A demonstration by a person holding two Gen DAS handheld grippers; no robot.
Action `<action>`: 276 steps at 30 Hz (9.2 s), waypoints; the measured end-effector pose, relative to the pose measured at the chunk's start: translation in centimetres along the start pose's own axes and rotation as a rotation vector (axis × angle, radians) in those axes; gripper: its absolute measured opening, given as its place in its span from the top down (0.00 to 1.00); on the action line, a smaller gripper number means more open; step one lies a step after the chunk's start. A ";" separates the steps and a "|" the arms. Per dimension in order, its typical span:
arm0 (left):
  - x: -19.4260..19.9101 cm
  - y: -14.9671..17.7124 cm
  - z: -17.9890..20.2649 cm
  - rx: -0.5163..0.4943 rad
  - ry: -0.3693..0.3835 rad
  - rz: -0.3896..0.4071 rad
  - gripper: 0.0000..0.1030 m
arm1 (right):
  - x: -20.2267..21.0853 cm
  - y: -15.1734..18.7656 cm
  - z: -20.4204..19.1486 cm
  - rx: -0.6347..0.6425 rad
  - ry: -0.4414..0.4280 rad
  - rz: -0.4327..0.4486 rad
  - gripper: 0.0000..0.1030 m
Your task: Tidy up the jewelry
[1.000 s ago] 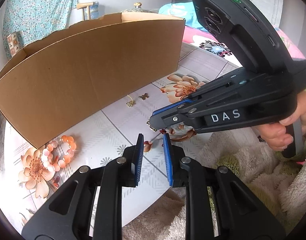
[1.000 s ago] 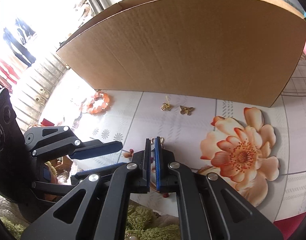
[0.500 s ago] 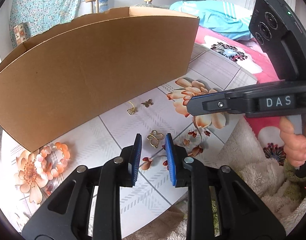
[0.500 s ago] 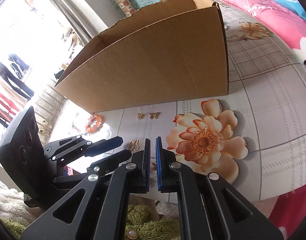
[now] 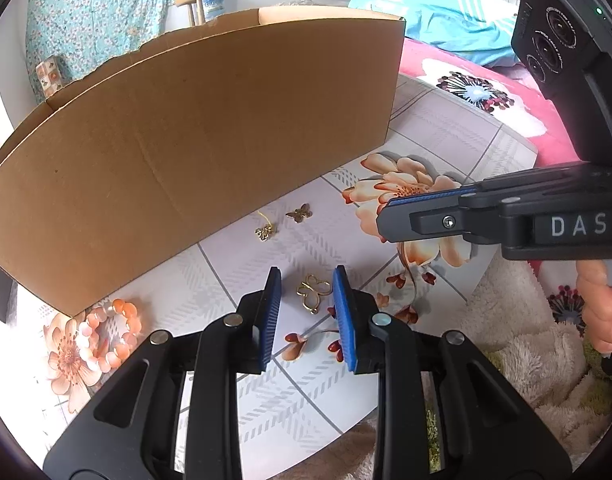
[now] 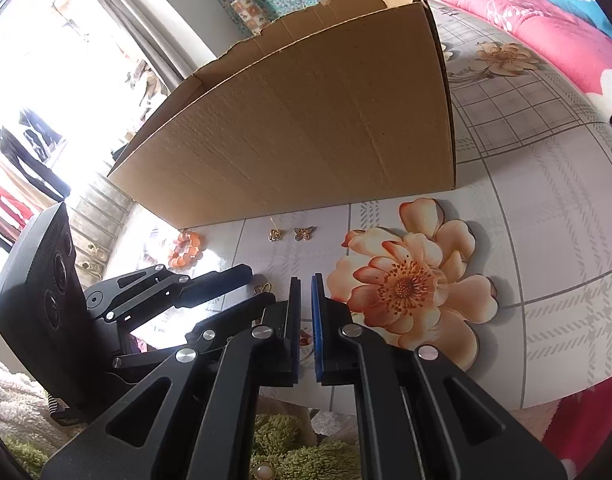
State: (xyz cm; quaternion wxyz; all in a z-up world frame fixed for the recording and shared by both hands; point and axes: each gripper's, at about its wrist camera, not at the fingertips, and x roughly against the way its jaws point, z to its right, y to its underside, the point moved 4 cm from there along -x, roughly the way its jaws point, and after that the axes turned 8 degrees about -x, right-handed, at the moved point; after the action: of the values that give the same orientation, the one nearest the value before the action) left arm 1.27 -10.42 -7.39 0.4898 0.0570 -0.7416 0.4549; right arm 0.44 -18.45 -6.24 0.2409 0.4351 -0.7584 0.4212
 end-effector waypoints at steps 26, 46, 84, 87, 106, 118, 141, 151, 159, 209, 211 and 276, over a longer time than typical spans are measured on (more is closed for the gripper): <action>2.4 0.3 -0.1 -0.017 0.042 0.061 0.87 | -0.1 -0.3 -1.0 0.038 0.035 0.015 0.94; 1.6 1.3 -2.3 0.029 -0.028 0.030 0.83 | -0.1 -0.3 -1.1 0.049 0.032 0.012 0.94; -0.1 0.0 -0.9 0.001 0.007 -0.039 0.86 | -0.5 -0.4 -1.3 0.043 0.026 0.018 0.94; -0.1 -0.1 -0.9 -0.001 0.005 -0.036 0.86 | -0.3 -0.4 -1.2 0.042 0.027 0.024 0.94; 0.7 0.6 -2.4 0.044 0.049 0.001 1.00 | 0.2 -0.4 -0.9 0.027 0.029 0.041 0.94; 1.9 1.0 -2.1 0.007 0.045 0.025 0.84 | 0.2 -0.3 -0.9 0.025 0.027 0.044 0.70; 1.3 1.4 -1.6 0.001 0.033 0.011 0.75 | 0.1 -0.4 -0.6 0.002 0.042 0.051 0.48; 0.8 1.4 -1.6 0.033 0.080 0.020 0.75 | -0.2 -0.2 -0.8 0.006 0.022 0.044 0.48; 0.6 1.1 -1.8 0.078 0.162 0.026 0.75 | -0.5 -0.5 -1.0 0.006 0.021 0.045 0.48; 1.1 0.3 -2.1 0.027 0.130 0.030 1.00 | 0.0 0.2 -0.3 -0.032 0.019 0.066 0.48; 1.5 0.4 -2.1 0.011 0.145 0.043 1.00 | 0.0 0.2 -0.3 -0.032 0.020 0.066 0.48; -0.9 -1.0 -0.2 -0.243 0.232 -0.099 0.66 | 0.5 0.9 0.1 -0.053 0.013 0.079 0.48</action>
State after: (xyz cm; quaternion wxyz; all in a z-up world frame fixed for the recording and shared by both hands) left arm 2.40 -11.14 -7.50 0.5974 -0.0189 -0.7257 0.3408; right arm -0.60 -18.54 -6.29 0.2404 0.3956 -0.7843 0.4130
